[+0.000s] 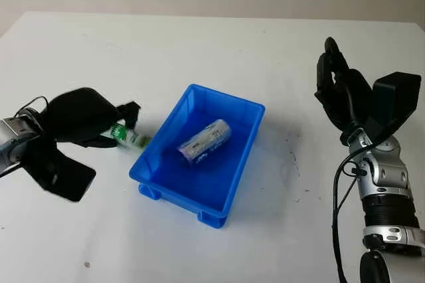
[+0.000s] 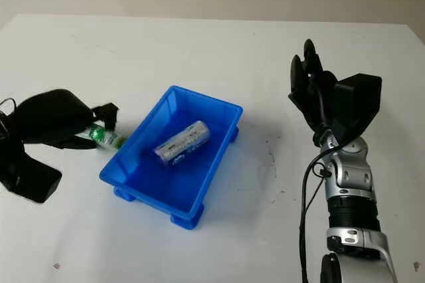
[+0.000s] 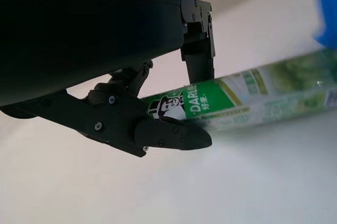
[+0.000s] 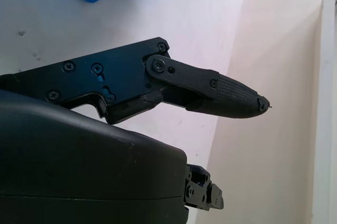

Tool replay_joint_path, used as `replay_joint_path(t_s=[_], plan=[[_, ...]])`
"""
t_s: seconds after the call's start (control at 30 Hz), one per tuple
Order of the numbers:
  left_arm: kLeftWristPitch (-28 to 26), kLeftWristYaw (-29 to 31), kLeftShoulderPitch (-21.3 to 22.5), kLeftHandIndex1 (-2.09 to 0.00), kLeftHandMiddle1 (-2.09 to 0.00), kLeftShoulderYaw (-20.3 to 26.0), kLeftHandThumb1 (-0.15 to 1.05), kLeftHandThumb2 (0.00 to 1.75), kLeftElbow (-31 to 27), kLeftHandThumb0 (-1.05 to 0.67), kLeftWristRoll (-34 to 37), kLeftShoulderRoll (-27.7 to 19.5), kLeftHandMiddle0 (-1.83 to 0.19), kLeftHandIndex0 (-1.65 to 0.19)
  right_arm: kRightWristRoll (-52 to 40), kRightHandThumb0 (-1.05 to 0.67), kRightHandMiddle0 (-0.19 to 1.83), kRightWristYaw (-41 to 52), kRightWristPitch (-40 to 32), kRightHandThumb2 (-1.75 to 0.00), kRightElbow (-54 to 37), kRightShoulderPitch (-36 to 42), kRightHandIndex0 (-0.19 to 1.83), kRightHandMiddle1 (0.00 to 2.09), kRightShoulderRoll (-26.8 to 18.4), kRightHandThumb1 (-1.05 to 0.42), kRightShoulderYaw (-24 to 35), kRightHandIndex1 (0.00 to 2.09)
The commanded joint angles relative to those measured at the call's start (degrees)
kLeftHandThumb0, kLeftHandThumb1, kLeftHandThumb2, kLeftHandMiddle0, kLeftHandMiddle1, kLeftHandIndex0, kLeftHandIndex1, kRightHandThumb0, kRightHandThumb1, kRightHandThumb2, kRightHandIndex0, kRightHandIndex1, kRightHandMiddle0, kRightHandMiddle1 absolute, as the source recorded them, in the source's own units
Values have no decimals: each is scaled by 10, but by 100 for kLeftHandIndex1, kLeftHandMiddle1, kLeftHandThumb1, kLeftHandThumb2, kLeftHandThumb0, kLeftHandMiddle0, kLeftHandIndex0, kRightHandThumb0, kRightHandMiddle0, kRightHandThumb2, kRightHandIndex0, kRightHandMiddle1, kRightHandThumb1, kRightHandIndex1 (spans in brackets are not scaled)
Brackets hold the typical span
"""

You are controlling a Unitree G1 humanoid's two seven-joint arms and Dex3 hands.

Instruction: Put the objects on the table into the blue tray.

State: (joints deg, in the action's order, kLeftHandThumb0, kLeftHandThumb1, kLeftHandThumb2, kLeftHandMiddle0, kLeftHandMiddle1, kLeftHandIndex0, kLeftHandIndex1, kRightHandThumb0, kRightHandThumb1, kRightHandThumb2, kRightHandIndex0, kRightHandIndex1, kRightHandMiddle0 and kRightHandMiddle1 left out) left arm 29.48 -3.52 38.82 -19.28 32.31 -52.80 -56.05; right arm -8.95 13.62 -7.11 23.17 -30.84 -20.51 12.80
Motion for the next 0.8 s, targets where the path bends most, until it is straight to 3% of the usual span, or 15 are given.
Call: replay_joint_path(t_s=[0.0,0.17,0.3,0.47,0.6,0.7,0.77], plan=[[-43,-31,49,-209,-209,28,105,32,-22,-43,-21,-14,-51,-26,-1,-76,-19,5,11,-67,-1,-2,-19,0,-5,-105,2,0],[-119,-102,74,-209,-209,46,105,26,-76,-43,-79,-27,-71,-32,-7,-74,-19,15,14,-69,1,-1,-19,0,-6,-105,4,0],[-159,-122,71,-209,-209,63,105,18,-101,-42,-85,-23,-82,-37,-7,-73,-19,14,18,-70,5,-3,-19,0,-3,-105,3,0],[-214,-110,64,-209,-209,84,105,29,-136,-46,-76,-13,-84,-40,-5,-74,-19,9,18,-69,4,-3,-19,0,0,-105,1,0],[-213,-94,39,-209,-209,100,105,33,-196,-46,-45,-1,-74,-40,-6,-73,-19,6,14,-69,-2,0,-19,0,1,-105,0,0],[-182,-91,11,-209,-209,107,105,27,-255,-42,-11,13,-86,-48,-10,-71,-19,8,9,-70,-4,2,-19,0,2,-105,-1,0],[-161,-66,-9,-197,-209,111,105,29,-298,-42,13,16,-75,-30,-7,-70,-19,6,6,-71,-7,3,-19,0,2,-105,-3,0]])
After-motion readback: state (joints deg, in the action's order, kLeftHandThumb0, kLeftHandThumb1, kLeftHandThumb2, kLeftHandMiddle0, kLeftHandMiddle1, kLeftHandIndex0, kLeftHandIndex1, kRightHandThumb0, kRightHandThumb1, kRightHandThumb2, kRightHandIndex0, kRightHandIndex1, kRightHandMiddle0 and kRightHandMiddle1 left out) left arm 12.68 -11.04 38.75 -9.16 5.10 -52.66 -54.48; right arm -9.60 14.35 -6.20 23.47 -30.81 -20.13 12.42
